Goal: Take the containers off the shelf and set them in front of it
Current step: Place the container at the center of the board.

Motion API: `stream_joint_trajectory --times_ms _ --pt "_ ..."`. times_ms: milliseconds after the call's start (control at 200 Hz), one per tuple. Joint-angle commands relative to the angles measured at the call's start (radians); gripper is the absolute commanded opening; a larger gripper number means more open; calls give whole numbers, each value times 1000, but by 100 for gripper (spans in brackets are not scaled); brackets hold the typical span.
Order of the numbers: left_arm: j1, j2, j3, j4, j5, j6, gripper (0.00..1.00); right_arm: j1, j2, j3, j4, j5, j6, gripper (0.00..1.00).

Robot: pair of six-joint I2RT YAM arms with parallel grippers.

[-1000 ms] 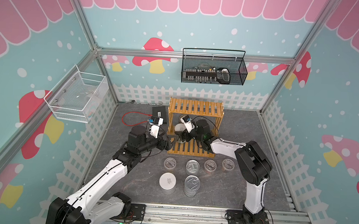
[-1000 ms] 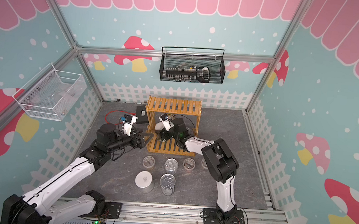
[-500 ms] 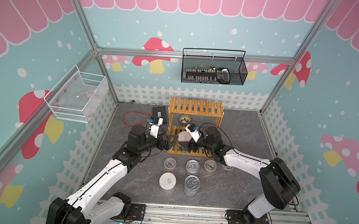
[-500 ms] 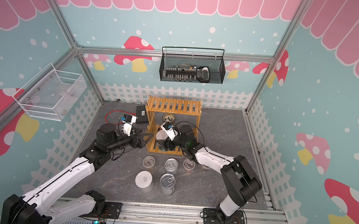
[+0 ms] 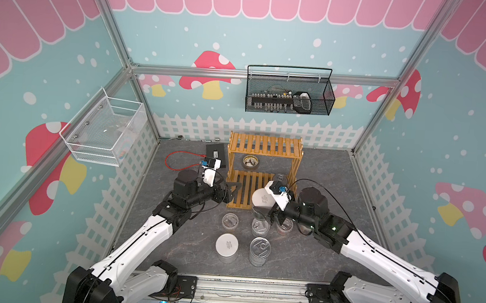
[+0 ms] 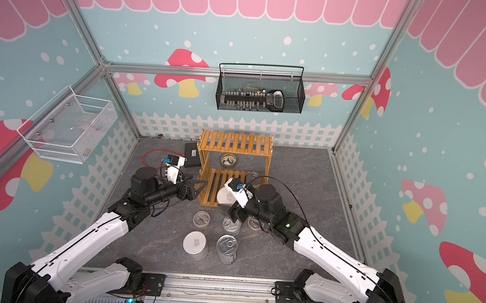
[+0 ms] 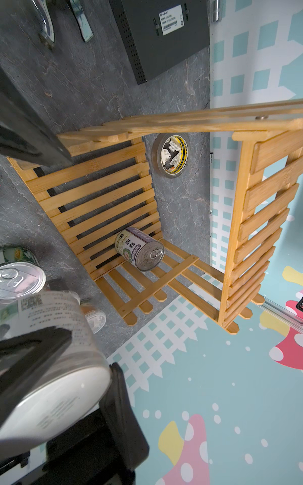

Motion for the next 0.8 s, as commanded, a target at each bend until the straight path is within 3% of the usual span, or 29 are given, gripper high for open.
stream_joint_trajectory --times_ms 0,350,655,796 --pt "5 15 12 12 25 17 99 30 -83 -11 -143 93 88 64" --pt "5 26 13 26 28 14 99 51 -229 -30 -390 170 206 64" --pt "5 27 10 30 36 10 99 66 -300 -118 -423 210 395 62" --pt "5 29 12 33 41 7 99 99 -321 -156 -445 284 475 61"
